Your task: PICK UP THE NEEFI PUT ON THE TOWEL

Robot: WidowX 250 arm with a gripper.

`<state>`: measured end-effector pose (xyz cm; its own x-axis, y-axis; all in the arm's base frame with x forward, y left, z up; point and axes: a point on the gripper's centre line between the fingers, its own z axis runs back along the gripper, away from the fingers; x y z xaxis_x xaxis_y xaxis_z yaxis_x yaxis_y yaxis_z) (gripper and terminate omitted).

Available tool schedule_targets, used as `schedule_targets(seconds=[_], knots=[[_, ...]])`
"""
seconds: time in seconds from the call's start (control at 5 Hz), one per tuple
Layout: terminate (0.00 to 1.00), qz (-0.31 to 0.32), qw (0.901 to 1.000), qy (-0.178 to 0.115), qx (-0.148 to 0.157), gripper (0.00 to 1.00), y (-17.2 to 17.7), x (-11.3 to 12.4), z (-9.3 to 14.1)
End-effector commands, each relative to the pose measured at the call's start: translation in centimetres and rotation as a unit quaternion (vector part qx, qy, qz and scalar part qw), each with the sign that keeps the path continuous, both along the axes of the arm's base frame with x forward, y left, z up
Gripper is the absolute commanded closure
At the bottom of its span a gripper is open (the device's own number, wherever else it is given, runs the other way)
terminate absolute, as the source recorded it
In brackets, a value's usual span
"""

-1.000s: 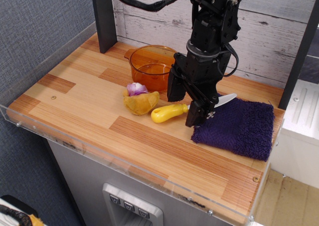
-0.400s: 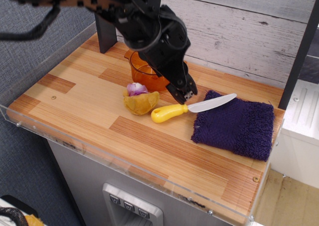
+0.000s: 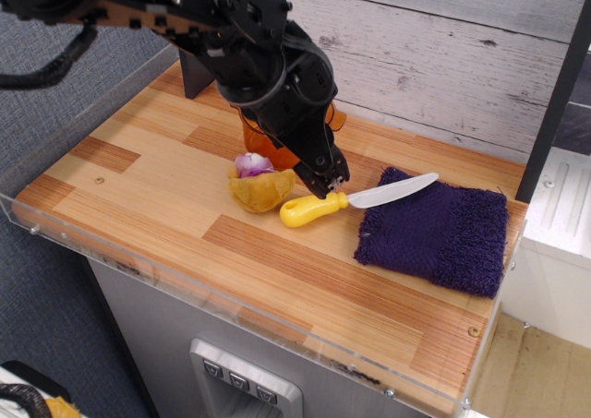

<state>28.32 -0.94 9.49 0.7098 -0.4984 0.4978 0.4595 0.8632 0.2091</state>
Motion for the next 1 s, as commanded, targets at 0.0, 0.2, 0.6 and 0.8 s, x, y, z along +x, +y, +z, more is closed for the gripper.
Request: schedule_targets(seconds=[0.0,0.2,0.6,0.8], knots=[[0.00,0.150,0.9799,-0.055,0.119,0.00,-0.1,-2.5,1.9],[0.00,0.206,0.9698,-0.062,0.115,0.00,0.0,-3.2,2.1],[0.00,0.248,0.9622,-0.065,0.093,0.00,0.9,-4.1,2.1],[1.00,0.240,0.9648,-0.062,0.088,0.00,1.1,-4.1,2.3]])
